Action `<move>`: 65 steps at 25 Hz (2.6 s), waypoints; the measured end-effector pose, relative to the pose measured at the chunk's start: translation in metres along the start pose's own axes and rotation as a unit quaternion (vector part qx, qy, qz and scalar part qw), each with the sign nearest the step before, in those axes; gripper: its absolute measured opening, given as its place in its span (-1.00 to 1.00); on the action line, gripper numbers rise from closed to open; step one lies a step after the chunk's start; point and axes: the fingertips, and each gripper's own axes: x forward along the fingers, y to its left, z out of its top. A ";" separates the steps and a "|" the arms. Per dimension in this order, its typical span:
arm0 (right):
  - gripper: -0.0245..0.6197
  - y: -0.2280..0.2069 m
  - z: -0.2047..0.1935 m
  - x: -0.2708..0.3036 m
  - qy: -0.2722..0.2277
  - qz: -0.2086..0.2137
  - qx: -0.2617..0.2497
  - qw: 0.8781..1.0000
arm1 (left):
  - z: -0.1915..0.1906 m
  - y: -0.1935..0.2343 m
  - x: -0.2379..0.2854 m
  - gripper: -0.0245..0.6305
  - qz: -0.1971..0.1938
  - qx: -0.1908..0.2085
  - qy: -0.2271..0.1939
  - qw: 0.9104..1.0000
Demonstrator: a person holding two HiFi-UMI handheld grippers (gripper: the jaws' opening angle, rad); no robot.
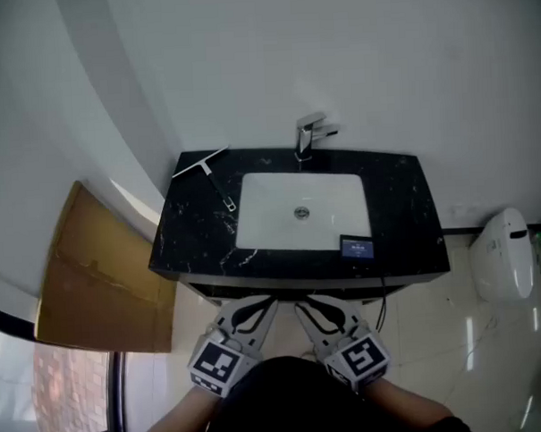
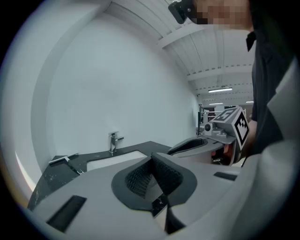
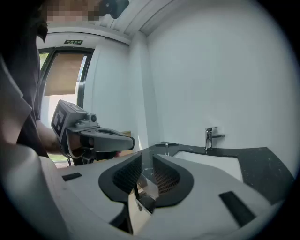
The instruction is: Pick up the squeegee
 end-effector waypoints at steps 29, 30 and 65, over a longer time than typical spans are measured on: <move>-0.37 -0.071 0.045 0.292 0.077 -0.033 -0.044 0.995 | -0.020 0.158 -0.030 -0.93 0.041 -0.039 -0.005 0.998; -0.37 -0.077 0.045 0.308 0.082 -0.038 -0.045 0.995 | -0.022 0.165 -0.033 -0.93 0.043 -0.042 -0.004 0.998; -0.37 -0.185 -0.057 0.517 0.250 -0.106 -0.033 0.962 | -0.080 0.265 -0.077 -0.93 0.110 -0.099 0.046 0.988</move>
